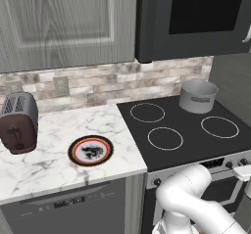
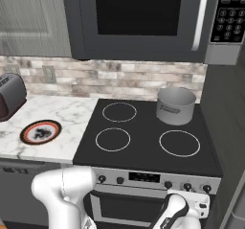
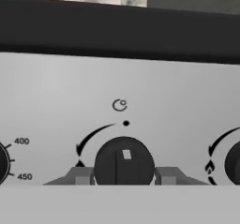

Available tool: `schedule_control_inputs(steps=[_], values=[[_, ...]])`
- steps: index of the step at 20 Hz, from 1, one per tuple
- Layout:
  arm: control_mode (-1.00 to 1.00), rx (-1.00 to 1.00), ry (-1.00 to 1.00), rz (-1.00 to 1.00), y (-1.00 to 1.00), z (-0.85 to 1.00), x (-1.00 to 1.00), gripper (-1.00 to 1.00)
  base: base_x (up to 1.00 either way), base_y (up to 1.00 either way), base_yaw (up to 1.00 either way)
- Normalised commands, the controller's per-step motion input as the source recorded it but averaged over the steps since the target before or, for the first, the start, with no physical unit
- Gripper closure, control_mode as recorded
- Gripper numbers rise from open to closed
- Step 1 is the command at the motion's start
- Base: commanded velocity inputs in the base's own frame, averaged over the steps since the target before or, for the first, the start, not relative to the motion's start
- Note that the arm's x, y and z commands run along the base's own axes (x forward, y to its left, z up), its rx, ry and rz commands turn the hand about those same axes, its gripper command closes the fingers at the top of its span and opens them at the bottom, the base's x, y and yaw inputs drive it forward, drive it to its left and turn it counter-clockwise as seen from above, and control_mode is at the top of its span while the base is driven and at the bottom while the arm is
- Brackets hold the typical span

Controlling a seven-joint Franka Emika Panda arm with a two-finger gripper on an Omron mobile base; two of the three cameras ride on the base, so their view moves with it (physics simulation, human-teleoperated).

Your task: Retrieve the frozen meat and place it in the pot on a burner. Then turn the burner on.

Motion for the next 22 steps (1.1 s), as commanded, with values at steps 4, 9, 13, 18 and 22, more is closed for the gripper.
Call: schedule_control_inputs(steps=[4,9,13,18,22], values=[[-1.00,-0.31,0.00,0.14,0.00,0.00,0.00,1.00,0.00,0.00,0.00],[-1.00,-0.38,0.00,0.13,0.00,0.00,0.00,1.00,0.00,0.00,0.00],[-1.00,-0.36,0.00,0.08,0.01,0.00,0.00,1.00,0.00,0.00,0.00],[-1.00,-0.35,0.01,0.02,0.08,0.00,0.00,1.00,0.00,0.00,0.00],[-1.00,-0.32,0.00,0.00,0.13,0.00,0.00,1.00,0.00,0.00,0.00]])
